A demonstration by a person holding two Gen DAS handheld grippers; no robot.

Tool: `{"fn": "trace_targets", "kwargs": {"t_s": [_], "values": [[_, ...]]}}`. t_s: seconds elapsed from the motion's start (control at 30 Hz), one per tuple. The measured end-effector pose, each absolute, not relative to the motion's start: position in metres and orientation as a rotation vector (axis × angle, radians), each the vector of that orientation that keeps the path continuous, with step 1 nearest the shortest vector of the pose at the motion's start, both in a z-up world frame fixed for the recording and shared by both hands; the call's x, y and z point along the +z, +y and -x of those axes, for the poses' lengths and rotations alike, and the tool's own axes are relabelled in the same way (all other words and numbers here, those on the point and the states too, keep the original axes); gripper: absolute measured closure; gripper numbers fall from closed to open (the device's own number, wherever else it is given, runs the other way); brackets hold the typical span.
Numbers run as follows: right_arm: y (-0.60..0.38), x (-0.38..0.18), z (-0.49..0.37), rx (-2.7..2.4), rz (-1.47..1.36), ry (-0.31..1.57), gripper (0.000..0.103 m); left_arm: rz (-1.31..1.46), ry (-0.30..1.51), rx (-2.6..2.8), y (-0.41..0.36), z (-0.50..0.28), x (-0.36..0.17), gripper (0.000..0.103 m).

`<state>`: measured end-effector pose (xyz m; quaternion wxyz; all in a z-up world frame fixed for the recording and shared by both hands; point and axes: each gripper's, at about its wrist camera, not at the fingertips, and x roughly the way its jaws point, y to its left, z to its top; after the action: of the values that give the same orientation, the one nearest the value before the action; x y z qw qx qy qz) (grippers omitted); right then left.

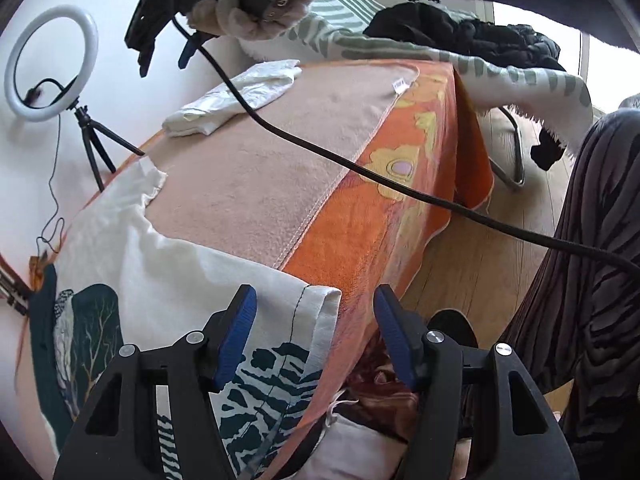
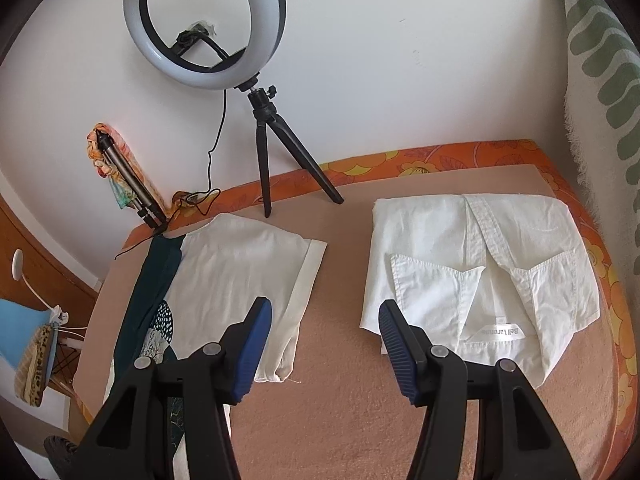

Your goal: Fold small clothes

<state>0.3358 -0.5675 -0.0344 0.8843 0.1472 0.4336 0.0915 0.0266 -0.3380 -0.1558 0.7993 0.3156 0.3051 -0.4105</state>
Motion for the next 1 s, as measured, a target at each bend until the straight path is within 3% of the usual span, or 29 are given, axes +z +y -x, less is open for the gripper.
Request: {"fn": "trace_targets", "kwargs": {"t_s": [0.2, 0.33, 0.57, 1.0], "values": [[-0.555, -0.065, -0.368, 0.257, -0.347, 0.952, 0.044, -0.54, 0.74, -0.94, -0.333, -0.044, -0.153, 0.089], [-0.541, -0.088, -0.392, 0.281, -0.362, 0.983, 0.044, -0.442, 0.752, -0.946, -0.326, -0.055, -0.146, 0.099], [-0.514, -0.118, -0.426, 0.274, -0.331, 1.015, 0.044, -0.225, 0.769, -0.897, -0.298, -0.07, -0.127, 0.101], [-0.514, -0.14, -0.471, 0.2, -0.346, 1.019, 0.042, -0.123, 0.754, -0.865, -0.274, -0.075, -0.111, 0.101]]}}
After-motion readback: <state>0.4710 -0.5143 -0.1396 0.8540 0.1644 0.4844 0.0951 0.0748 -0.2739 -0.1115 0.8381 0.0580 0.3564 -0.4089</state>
